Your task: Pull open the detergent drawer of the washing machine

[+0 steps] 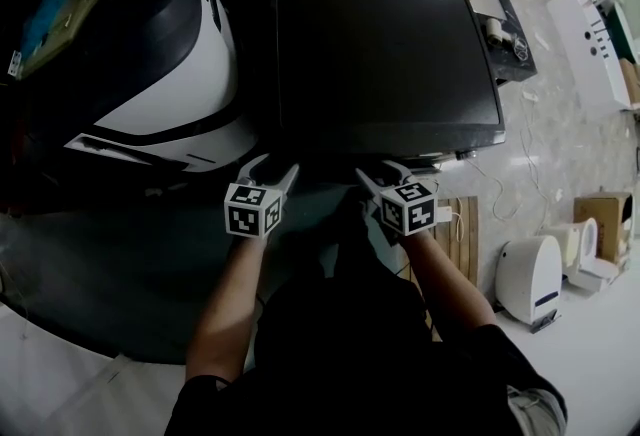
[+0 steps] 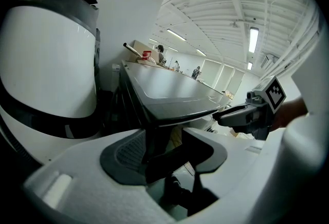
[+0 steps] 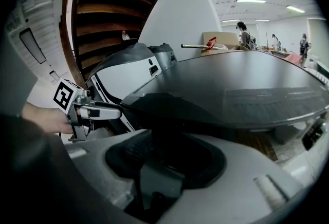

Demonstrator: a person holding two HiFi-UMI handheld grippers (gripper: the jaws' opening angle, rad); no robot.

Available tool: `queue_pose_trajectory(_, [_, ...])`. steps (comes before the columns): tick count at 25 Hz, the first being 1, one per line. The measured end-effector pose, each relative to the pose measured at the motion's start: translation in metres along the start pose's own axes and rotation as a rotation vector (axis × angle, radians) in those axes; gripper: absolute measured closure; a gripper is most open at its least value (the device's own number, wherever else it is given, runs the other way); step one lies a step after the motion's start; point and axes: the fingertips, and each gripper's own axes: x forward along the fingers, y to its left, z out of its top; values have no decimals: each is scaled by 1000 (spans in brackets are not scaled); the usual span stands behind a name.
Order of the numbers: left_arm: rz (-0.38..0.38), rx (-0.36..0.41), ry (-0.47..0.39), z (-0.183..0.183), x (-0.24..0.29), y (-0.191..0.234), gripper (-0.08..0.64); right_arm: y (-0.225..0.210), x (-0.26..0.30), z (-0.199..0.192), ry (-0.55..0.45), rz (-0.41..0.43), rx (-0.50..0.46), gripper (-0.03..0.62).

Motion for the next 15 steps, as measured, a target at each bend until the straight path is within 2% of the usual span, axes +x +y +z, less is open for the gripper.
queue_pose_trajectory(6, [-7, 15, 17, -5, -2, -2, 337, 3, 1, -3, 44, 16, -42, 402])
queue_pose_trajectory(15, [-28, 6, 12, -8, -4, -9, 345, 6, 1, -3, 49, -3, -22, 402])
